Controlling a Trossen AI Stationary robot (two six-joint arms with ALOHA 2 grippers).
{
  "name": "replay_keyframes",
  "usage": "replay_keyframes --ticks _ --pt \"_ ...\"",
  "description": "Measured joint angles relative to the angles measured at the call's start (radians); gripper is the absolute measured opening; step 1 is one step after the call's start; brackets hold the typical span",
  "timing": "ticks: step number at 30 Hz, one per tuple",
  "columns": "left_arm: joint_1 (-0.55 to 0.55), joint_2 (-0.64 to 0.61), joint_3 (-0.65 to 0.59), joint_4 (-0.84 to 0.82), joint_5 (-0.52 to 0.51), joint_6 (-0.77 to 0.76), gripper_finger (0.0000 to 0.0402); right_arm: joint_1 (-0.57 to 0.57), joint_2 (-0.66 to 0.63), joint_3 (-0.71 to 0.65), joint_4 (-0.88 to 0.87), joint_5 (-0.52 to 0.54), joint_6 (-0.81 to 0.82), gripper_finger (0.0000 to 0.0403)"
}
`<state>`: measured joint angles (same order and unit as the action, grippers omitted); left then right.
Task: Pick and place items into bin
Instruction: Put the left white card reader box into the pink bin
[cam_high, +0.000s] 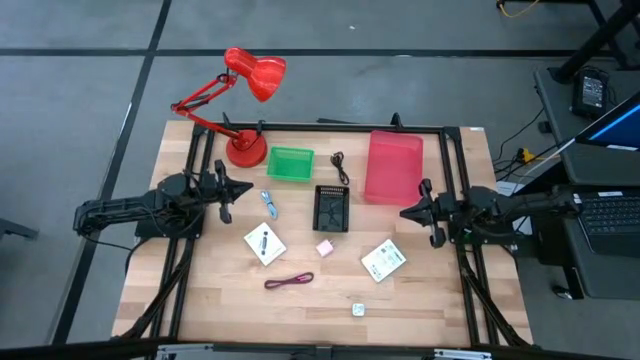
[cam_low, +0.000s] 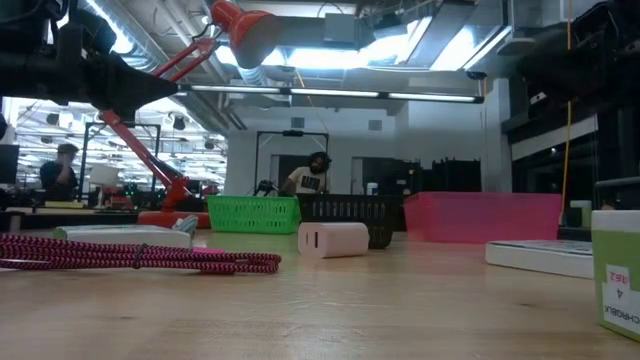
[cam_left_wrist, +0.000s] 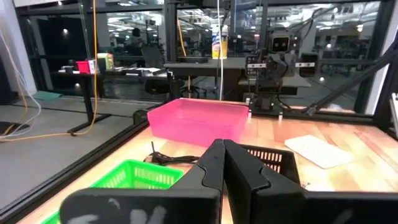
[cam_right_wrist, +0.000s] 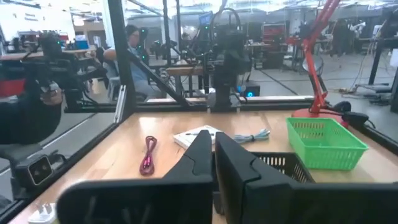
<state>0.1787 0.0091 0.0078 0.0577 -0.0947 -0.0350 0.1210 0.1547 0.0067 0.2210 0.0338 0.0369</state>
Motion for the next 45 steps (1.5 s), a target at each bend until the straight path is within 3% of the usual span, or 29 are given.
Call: replay_keyframes --ticks 6,13,25,30,45 --pt "0.000 0.034 0.000 0.007 0.009 -0.064 0.0002 -0.028 0.066 0.000 0.019 0.001 0.006 0.0005" --pt "0.000 0.177 0.073 0.025 0.010 -0.067 0.0002 -0.054 0.156 0.048 0.089 0.002 0.029 0.0005" --pt "-0.004 0.420 0.174 0.022 0.020 -0.049 0.0002 -0.025 0.478 0.189 0.121 -0.001 0.052 0.0005" --pt "-0.042 0.457 0.189 0.022 0.066 -0.054 0.0002 0.007 0.629 0.248 0.149 -0.001 0.029 0.0005" --pt "-0.212 0.467 0.190 0.037 0.049 -0.093 0.0003 0.041 0.974 0.436 0.306 -0.005 0.011 0.0005"
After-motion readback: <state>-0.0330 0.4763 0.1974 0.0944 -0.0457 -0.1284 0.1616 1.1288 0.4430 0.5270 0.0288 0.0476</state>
